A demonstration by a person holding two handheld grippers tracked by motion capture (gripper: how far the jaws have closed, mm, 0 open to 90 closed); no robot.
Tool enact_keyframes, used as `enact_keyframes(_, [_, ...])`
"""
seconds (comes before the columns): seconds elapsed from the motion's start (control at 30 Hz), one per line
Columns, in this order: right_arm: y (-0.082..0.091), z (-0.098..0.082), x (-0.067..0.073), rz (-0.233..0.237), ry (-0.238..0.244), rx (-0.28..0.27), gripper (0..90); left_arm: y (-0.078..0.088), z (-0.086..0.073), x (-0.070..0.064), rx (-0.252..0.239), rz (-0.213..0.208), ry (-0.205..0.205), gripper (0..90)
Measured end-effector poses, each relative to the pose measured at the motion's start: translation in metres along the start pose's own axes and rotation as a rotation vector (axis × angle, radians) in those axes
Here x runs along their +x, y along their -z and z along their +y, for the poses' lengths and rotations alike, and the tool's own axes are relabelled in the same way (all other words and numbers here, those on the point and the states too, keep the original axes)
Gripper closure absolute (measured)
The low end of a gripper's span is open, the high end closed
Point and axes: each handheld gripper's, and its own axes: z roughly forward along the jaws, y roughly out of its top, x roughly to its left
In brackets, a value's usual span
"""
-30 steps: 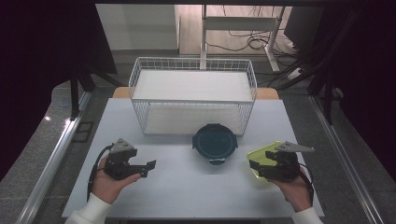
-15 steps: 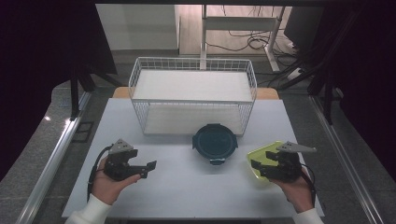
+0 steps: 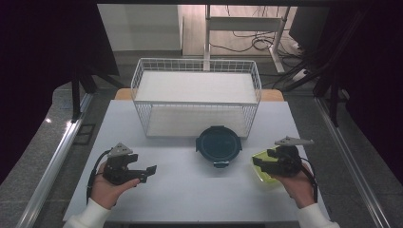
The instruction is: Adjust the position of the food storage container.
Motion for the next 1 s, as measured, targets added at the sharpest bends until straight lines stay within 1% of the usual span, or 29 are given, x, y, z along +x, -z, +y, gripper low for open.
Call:
enact_keyframes(0.03, [0.0, 0.0, 0.0, 0.0, 0.0, 0.0, 30.0, 0.0, 0.0, 0.0, 0.0, 0.0, 0.0, 14.5])
enact_keyframes(0.1, [-0.004, 0.012, 0.0, -0.003, 0.016, 0.015, 30.3, 0.0, 0.0, 0.0, 0.001, 0.016, -0.01, 14.5])
enact_keyframes(0.17, [-0.006, 0.021, 0.0, -0.006, 0.028, 0.022, 31.5, 0.0, 0.0, 0.0, 0.0, 0.02, -0.009, 14.4])
enact_keyframes(0.2, [-0.006, 0.021, 0.0, -0.006, 0.028, 0.022, 31.5, 0.0, 0.0, 0.0, 0.0, 0.02, -0.009, 14.5])
enact_keyframes(0.23, [-0.009, 0.028, -0.001, -0.008, 0.034, 0.028, 33.7, -0.001, 0.0, 0.0, 0.0, 0.022, -0.008, 14.5])
enact_keyframes(0.3, [-0.012, 0.035, -0.001, -0.013, 0.043, 0.043, 37.0, -0.001, 0.0, 0.0, 0.001, 0.021, -0.007, 14.5])
enact_keyframes(0.33, [-0.012, 0.035, -0.001, -0.013, 0.043, 0.043, 37.0, -0.001, 0.0, 0.0, 0.002, 0.021, -0.007, 14.5])
enact_keyframes(0.4, [-0.016, 0.041, -0.003, -0.016, 0.058, 0.059, 42.8, -0.001, 0.0, 0.0, 0.003, 0.021, -0.001, 14.5])
enact_keyframes(0.43, [-0.02, 0.047, -0.006, -0.007, 0.058, 0.079, 50.3, -0.001, 0.0, 0.0, 0.002, 0.022, 0.0, 14.5])
enact_keyframes(0.47, [-0.02, 0.047, -0.006, -0.007, 0.058, 0.079, 50.3, -0.001, -0.001, 0.0, 0.001, 0.024, 0.002, 14.5])
enact_keyframes(0.5, [-0.024, 0.052, -0.009, -0.011, 0.063, 0.095, 55.5, 0.0, -0.001, 0.001, 0.001, 0.024, 0.008, 14.5])
enact_keyframes(0.53, [-0.024, 0.052, -0.009, -0.011, 0.063, 0.095, 55.5, 0.0, -0.001, 0.001, 0.002, 0.02, 0.012, 14.5])
enact_keyframes(0.57, [-0.027, 0.054, -0.011, -0.014, 0.066, 0.102, 58.1, 0.0, -0.002, 0.001, 0.002, 0.02, 0.015, 14.5])
enact_keyframes(0.6, [-0.032, 0.059, -0.013, -0.02, 0.066, 0.116, 63.7, 0.0, -0.002, 0.001, 0.002, 0.022, 0.015, 14.5])
enact_keyframes(0.63, [-0.032, 0.059, -0.013, -0.02, 0.066, 0.116, 63.7, 0.0, -0.002, 0.001, 0.002, 0.022, 0.015, 14.5])
enact_keyframes(0.77, [-0.043, 0.066, -0.014, -0.014, 0.086, 0.138, 73.5, 0.0, -0.002, 0.001, 0.006, 0.033, 0.002, 14.4])
enact_keyframes(0.83, [-0.047, 0.069, -0.012, -0.011, 0.097, 0.144, 78.1, 0.0, -0.003, 0.003, 0.006, 0.034, 0.006, 14.4])
enact_keyframes(0.87, [-0.05, 0.07, -0.011, -0.015, 0.11, 0.146, 80.9, 0.001, -0.003, 0.003, 0.006, 0.035, 0.009, 14.4])
enact_keyframes(0.9, [-0.054, 0.072, -0.01, -0.02, 0.115, 0.147, 85.5, 0.001, -0.004, 0.004, 0.005, 0.037, 0.01, 14.4])
enact_keyframes(0.93, [-0.054, 0.072, -0.01, -0.02, 0.115, 0.147, 85.5, 0.001, -0.004, 0.004, 0.004, 0.039, 0.01, 14.4])
enact_keyframes(0.97, [-0.056, 0.073, -0.01, -0.023, 0.118, 0.147, 87.3, 0.002, -0.004, 0.004, 0.004, 0.041, 0.009, 14.4])
enact_keyframes(1.0, [-0.062, 0.075, -0.01, -0.035, 0.129, 0.151, 88.5, 0.002, -0.004, 0.004, 0.004, 0.042, 0.009, 14.4])
